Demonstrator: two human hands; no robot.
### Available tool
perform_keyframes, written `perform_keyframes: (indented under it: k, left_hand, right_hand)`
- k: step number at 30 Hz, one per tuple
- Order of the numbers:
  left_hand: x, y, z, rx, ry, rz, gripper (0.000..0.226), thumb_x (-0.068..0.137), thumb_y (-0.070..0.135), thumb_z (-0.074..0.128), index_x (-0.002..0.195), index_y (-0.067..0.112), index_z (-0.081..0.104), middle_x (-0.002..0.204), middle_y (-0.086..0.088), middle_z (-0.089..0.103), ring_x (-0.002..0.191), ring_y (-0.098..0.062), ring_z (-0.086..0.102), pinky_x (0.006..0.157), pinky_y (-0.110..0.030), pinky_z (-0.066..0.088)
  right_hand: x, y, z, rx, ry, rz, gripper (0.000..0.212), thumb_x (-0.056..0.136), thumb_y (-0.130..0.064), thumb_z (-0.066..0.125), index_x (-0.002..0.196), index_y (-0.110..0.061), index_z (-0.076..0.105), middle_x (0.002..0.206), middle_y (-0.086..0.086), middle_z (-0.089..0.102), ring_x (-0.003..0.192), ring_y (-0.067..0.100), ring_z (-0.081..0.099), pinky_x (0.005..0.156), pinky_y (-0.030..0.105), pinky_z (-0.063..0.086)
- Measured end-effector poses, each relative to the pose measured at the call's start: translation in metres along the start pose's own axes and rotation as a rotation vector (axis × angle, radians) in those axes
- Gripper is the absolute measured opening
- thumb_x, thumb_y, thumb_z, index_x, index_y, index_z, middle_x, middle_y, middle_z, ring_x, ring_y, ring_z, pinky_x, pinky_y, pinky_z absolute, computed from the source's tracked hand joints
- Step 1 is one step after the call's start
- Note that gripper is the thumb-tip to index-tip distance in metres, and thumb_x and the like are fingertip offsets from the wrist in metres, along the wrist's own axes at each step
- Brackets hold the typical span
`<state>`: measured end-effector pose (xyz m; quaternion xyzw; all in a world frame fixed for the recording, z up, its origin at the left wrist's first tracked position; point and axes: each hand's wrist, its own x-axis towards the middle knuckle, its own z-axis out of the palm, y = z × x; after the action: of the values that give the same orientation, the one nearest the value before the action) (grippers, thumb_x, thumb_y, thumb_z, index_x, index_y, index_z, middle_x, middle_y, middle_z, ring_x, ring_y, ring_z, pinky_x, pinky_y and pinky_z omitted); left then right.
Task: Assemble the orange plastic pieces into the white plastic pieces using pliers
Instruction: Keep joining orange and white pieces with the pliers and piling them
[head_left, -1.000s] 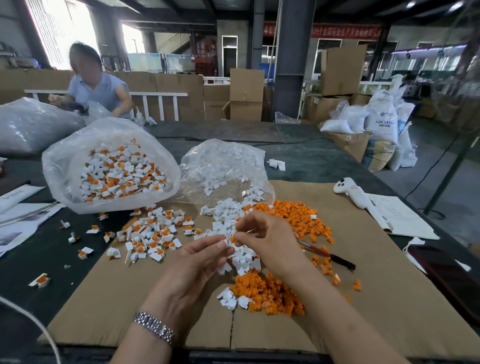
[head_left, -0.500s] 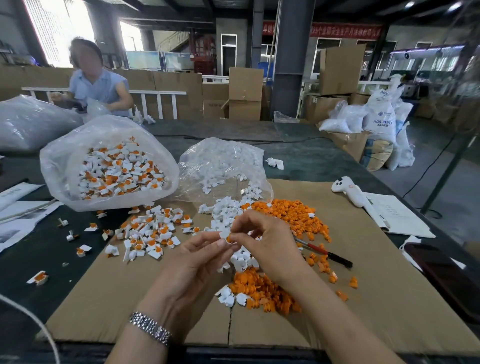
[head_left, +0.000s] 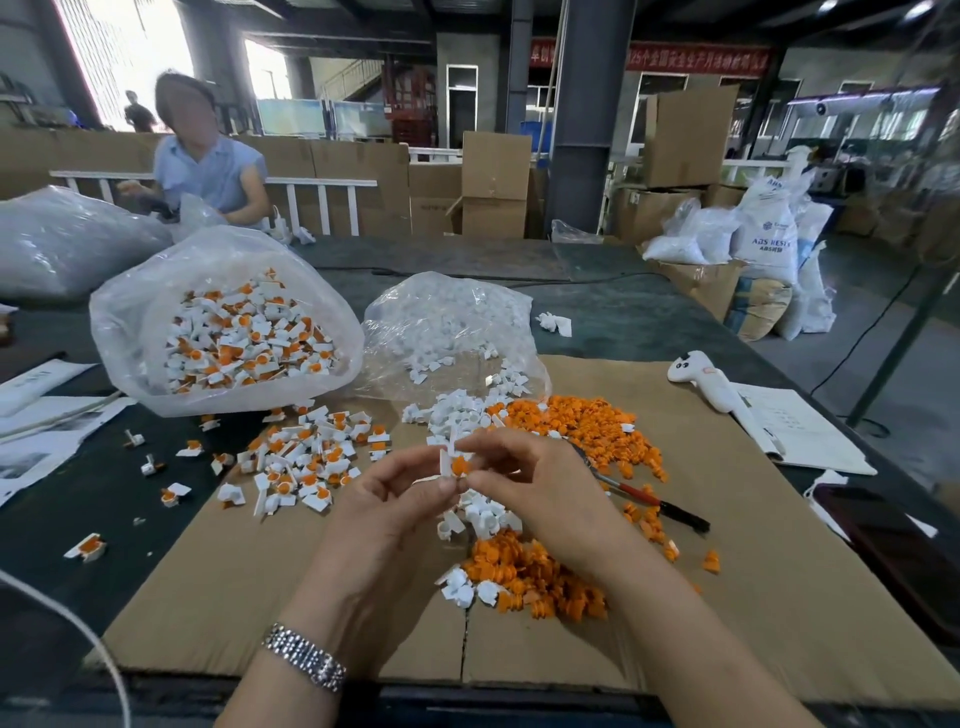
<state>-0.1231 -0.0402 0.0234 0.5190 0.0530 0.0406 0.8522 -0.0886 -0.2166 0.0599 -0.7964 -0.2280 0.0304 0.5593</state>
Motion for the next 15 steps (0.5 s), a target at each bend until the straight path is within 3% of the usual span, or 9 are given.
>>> perform_keyframes:
  k: [3,9,15]
  left_hand:
    - [0.001,-0.004,-0.002,-0.051,-0.056,-0.012,0.053,0.057,0.012,0.1,0.106,0.01,0.08,0.111,-0.018,0.076,0.101,-0.03,0.076,0.077,-0.027,0.061]
    - [0.007,-0.007,-0.012,0.007,-0.07,-0.026,0.052,0.064,0.016,0.099,0.11,0.007,0.077,0.112,-0.023,0.075,0.107,-0.035,0.074,0.087,-0.029,0.06]
    - [0.007,-0.005,-0.011,0.175,-0.02,-0.003,0.062,0.051,0.035,0.105,0.103,0.014,0.079,0.109,-0.021,0.074,0.105,-0.038,0.073,0.095,-0.048,0.06]
  right_hand:
    - [-0.003,0.0,0.0,-0.04,-0.002,-0.042,0.018,0.092,-0.02,0.072,0.107,-0.03,0.074,0.088,-0.013,0.068,0.078,-0.001,0.064,0.071,0.012,0.048]
    - [-0.005,-0.001,-0.007,-0.118,-0.023,-0.128,0.022,0.094,-0.019,0.07,0.113,-0.031,0.072,0.086,-0.012,0.069,0.081,0.003,0.065,0.075,0.014,0.049]
    - [-0.006,-0.002,-0.006,-0.167,-0.04,-0.115,0.017,0.091,-0.022,0.073,0.108,-0.025,0.071,0.087,-0.009,0.071,0.084,0.004,0.069,0.08,0.022,0.057]
